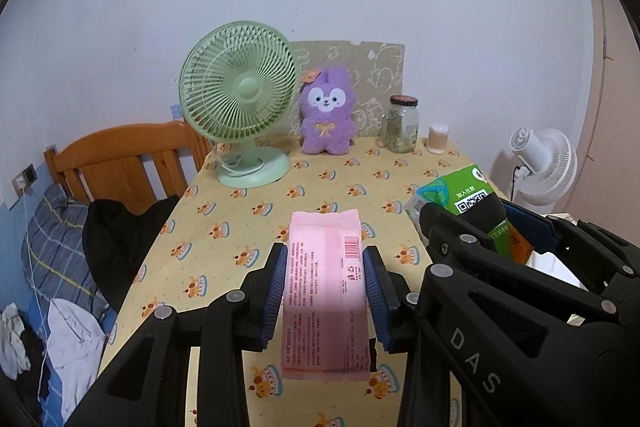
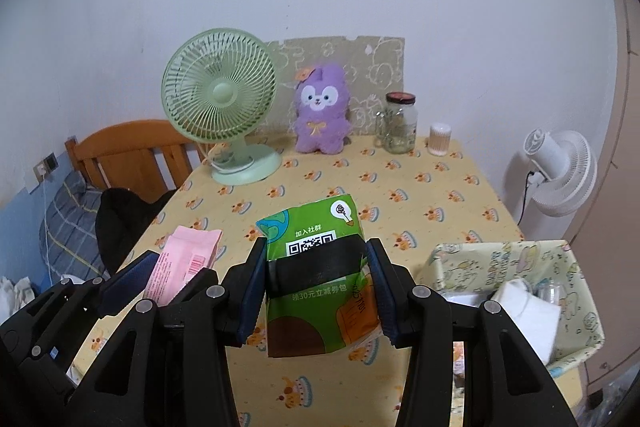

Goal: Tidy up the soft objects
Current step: 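Lift and carry the pink envelope and green tissue pack toward the box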

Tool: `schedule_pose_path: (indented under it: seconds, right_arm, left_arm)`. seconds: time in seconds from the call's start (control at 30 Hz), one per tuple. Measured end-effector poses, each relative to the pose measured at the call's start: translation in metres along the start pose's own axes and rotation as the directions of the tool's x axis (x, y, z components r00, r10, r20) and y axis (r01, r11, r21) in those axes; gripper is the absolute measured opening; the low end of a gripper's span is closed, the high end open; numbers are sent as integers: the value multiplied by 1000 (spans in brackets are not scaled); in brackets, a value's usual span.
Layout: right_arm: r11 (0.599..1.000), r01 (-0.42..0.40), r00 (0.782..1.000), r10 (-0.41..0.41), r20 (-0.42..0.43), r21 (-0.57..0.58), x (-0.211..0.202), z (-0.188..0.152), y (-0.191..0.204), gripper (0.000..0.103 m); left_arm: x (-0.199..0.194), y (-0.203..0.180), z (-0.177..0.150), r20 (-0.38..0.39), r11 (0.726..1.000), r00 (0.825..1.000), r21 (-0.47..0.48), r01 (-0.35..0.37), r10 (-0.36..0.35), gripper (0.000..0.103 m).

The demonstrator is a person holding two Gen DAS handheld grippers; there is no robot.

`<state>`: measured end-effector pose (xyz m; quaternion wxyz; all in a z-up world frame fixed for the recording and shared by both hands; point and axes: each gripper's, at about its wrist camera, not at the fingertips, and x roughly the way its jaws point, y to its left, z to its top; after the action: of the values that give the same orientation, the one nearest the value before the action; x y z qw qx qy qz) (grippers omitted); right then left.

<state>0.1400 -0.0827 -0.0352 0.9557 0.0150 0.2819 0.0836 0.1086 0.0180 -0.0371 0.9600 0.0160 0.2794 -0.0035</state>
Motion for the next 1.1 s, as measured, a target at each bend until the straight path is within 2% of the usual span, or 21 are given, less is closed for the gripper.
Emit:
schedule_pose_path:
  seconds: [0.57, 1.1]
  right_arm:
    - [998, 48, 997, -50, 63, 38, -34, 4, -42, 51]
    - [992, 105, 992, -109, 64, 74, -33, -1, -97, 51]
  left_arm:
    - [-19, -46, 11, 53, 996, 995, 35, 78, -79, 39]
    - [-7, -99, 12, 58, 988, 988, 75, 136, -140, 39]
